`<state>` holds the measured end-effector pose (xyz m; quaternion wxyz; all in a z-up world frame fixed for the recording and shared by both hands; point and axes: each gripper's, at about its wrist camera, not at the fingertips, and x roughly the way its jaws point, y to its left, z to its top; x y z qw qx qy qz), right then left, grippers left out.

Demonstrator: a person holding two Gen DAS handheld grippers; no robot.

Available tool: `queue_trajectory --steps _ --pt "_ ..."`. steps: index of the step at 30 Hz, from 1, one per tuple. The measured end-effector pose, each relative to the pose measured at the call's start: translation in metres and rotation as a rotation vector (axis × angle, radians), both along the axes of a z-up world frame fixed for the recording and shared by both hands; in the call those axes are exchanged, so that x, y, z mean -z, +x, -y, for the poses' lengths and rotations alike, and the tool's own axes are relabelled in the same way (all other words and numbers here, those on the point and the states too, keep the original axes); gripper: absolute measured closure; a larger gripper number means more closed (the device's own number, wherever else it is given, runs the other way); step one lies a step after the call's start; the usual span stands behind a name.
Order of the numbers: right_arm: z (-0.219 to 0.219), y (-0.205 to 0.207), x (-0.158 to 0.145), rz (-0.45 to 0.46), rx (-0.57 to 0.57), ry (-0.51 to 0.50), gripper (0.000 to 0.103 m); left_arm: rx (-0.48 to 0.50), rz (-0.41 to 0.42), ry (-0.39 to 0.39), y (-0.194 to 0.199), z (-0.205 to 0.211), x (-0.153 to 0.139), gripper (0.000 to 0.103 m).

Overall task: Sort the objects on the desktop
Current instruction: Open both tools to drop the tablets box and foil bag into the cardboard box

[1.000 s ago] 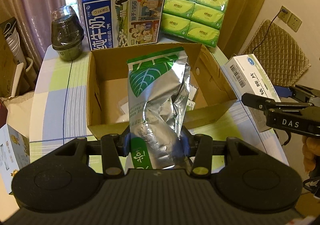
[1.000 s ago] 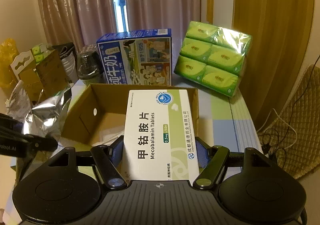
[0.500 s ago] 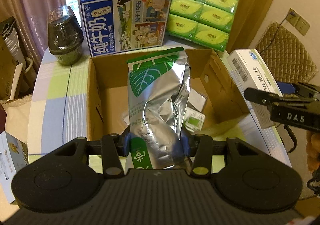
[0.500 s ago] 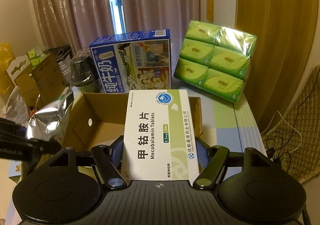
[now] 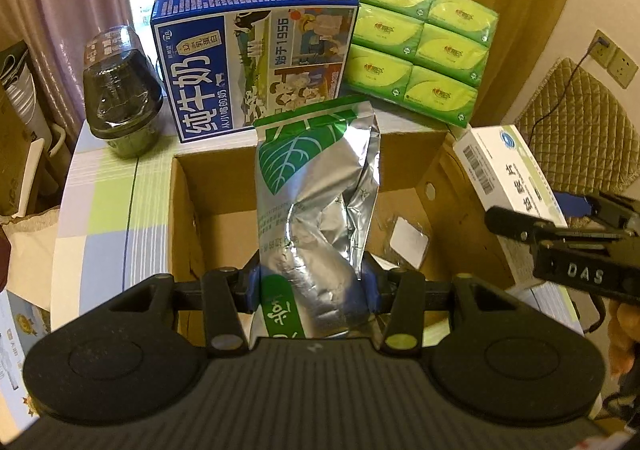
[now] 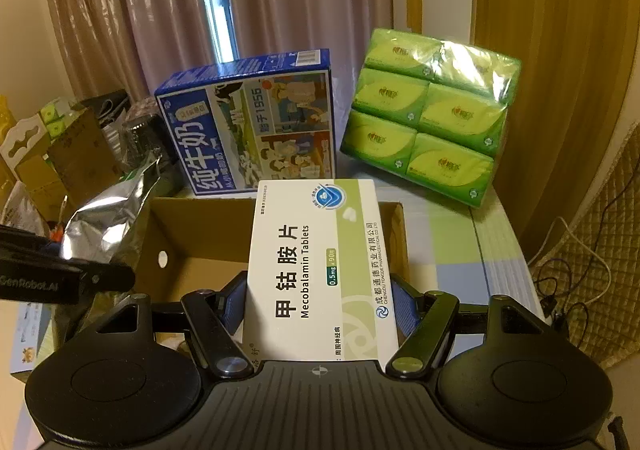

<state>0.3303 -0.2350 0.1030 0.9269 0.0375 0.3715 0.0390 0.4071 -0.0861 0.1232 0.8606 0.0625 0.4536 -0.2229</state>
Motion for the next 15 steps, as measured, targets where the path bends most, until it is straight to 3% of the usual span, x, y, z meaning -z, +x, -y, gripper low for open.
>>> queue_trajectory --steps 10,15 --pt "0.002 0.014 0.015 -0.018 0.009 0.000 0.035 -0.016 -0.024 -0.006 0.027 0.005 0.019 0.061" --pt "0.002 0.016 0.020 -0.027 0.012 -0.001 0.035 -0.079 0.008 0.003 0.037 0.000 0.026 0.053"
